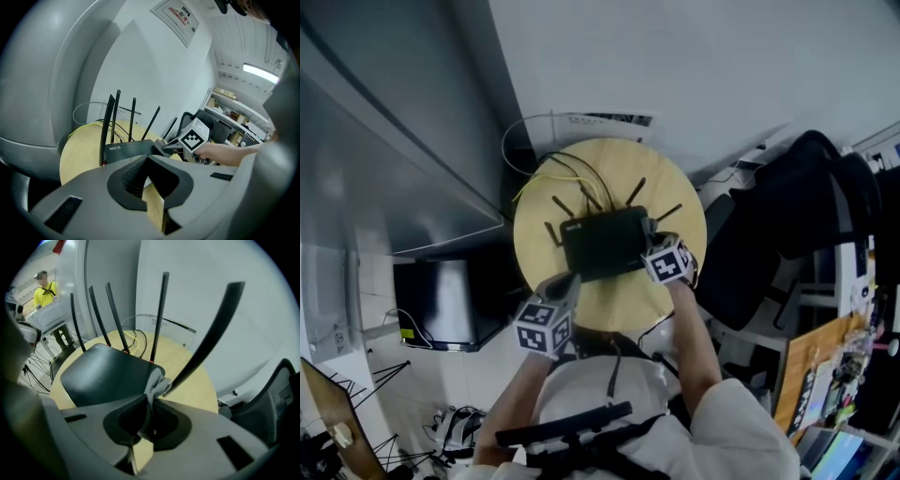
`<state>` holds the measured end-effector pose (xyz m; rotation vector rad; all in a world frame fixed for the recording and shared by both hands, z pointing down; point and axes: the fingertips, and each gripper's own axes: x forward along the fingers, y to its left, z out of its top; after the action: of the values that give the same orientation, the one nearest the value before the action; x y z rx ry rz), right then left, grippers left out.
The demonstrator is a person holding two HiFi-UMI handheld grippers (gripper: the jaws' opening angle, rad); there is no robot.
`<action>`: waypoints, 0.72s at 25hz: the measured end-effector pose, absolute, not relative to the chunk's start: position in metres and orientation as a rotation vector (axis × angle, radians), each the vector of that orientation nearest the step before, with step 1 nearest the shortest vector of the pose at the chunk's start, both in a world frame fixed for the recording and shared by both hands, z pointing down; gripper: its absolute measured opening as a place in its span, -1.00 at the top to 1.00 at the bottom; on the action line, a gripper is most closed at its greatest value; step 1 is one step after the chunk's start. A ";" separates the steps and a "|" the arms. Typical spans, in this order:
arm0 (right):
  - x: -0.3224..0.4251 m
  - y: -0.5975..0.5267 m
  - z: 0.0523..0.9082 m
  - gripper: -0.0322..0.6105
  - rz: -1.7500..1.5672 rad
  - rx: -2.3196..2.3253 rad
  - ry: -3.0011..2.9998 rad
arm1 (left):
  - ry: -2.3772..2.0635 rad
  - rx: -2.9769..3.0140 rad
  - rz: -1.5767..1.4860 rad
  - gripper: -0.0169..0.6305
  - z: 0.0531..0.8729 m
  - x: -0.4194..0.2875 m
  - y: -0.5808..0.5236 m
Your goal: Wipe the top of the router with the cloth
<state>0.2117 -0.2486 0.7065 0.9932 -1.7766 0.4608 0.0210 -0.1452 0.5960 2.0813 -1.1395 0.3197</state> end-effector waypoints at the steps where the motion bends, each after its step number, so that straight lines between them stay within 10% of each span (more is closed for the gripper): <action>1: 0.208 -0.251 0.704 0.79 0.445 0.989 -1.789 | -1.139 2.080 0.323 0.98 0.596 0.020 -0.144; 18: 0.053 -0.226 0.709 0.79 0.486 0.658 -1.951 | -1.242 2.013 0.305 0.98 0.598 -0.020 -0.122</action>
<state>0.0532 -0.2260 0.7089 0.6582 -1.9515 0.4861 -0.0198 -0.1217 0.5978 2.0130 -1.2416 0.3048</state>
